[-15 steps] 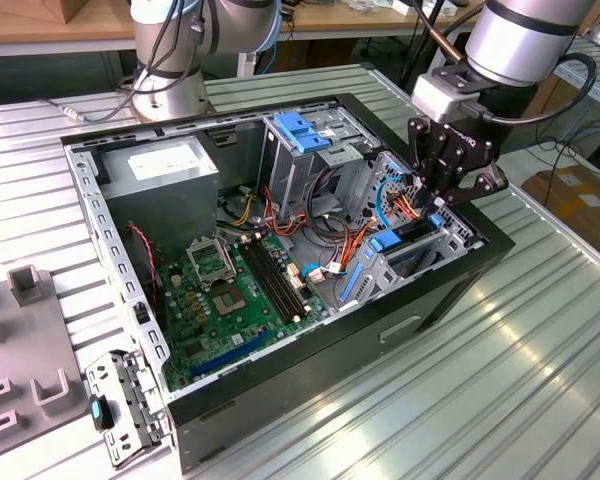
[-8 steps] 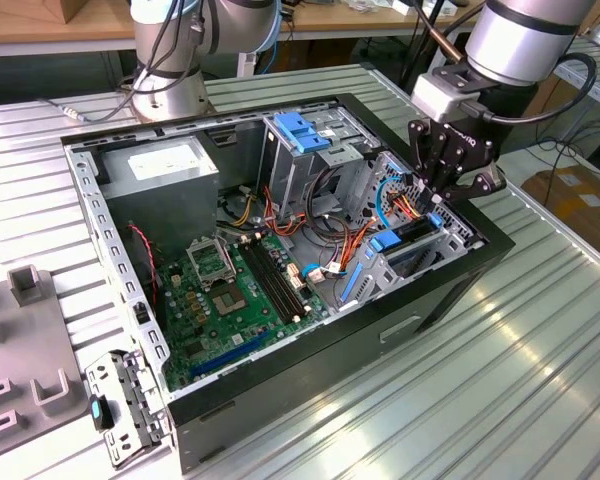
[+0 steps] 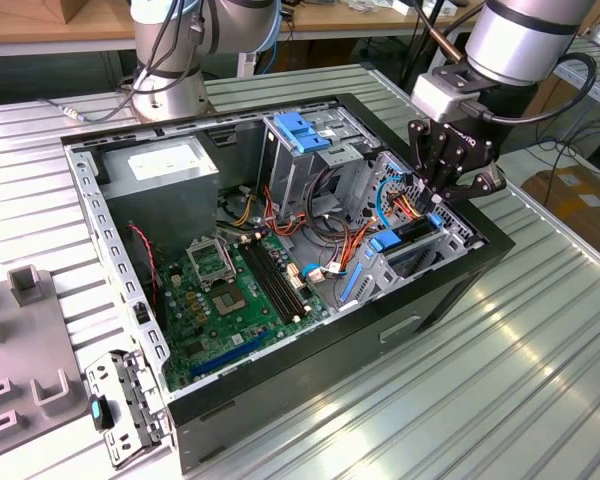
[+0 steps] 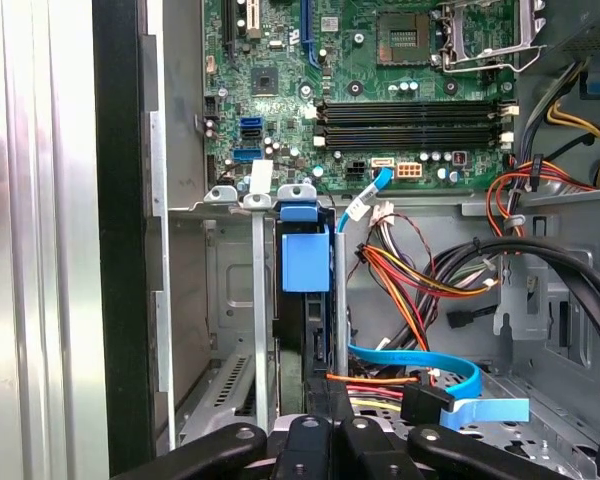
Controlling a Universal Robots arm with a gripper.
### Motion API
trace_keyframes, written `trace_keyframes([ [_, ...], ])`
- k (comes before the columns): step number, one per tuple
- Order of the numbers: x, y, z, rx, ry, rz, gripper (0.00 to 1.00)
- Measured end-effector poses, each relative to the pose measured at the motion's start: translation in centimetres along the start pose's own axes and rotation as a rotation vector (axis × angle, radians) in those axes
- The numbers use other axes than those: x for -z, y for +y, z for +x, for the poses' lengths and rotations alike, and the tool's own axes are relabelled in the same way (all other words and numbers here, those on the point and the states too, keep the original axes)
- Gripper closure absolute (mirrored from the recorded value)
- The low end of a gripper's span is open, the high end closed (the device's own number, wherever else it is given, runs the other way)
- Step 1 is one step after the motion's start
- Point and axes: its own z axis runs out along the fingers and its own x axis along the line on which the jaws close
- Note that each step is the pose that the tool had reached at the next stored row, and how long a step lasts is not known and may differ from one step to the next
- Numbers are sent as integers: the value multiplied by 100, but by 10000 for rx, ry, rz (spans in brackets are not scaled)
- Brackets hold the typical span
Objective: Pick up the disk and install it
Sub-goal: 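Insert the second disk wire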
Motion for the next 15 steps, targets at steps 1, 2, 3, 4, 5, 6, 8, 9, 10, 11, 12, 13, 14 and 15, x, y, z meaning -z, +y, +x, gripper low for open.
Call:
trace_keyframes([
  [1,0,4,0,0,0,1,89],
  [2,0,7,0,-1,-1,0,89],
  [3,0,15,0,0,-1,1,89],
  [4,0,21,0,1,-1,1,89],
  [5,0,23,0,1,-2,1,89],
  [6,0,24,0,1,-1,1,89],
  [8,0,25,1,1,-1,1,89],
  [9,0,26,0,0,-1,1,89],
  [10,0,26,0,0,-1,1,89],
  [11,0,26,0,0,-1,1,89],
  [12,6,26,0,0,0,1,89],
  [13,20,26,1,0,1,1,89],
  [14,36,25,2,0,-2,1,89],
  [15,64,24,3,0,-3,1,89],
])
